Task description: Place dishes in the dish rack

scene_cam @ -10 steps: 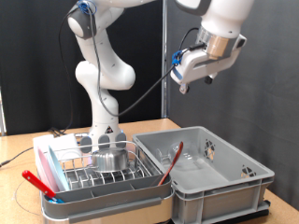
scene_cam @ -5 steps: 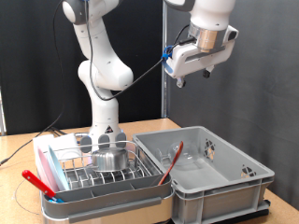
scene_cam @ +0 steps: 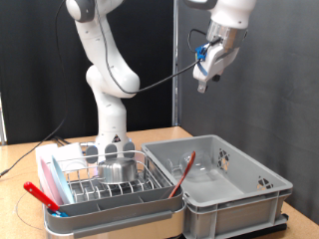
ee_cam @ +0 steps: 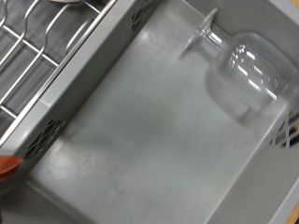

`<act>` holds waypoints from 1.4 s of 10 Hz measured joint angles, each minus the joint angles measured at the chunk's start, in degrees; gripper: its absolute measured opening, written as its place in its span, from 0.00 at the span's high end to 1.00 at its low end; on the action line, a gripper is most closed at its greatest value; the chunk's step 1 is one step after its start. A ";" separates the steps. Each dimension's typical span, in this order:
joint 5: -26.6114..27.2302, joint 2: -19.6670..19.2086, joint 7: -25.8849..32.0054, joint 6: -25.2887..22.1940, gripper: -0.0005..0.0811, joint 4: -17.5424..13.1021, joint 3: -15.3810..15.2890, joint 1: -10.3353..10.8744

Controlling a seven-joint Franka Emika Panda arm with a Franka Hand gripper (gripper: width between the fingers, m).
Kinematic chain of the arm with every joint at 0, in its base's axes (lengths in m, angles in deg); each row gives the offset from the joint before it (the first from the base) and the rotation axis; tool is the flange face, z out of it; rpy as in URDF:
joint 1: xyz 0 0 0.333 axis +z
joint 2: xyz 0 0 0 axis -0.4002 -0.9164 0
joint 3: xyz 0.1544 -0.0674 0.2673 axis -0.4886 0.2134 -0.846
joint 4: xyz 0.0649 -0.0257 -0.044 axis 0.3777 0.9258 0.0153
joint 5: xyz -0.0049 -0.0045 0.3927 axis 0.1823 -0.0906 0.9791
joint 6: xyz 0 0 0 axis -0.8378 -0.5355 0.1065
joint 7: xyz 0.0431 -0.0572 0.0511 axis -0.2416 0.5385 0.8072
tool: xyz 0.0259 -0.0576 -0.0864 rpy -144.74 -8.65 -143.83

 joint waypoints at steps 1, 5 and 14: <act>-0.51 -0.01 0.21 0.01 0.00 2.07 -2.93 -2.51; -5.40 -1.12 0.94 1.12 0.00 9.82 -11.55 -11.76; -7.81 -6.92 7.63 2.63 0.00 14.39 -17.48 -14.33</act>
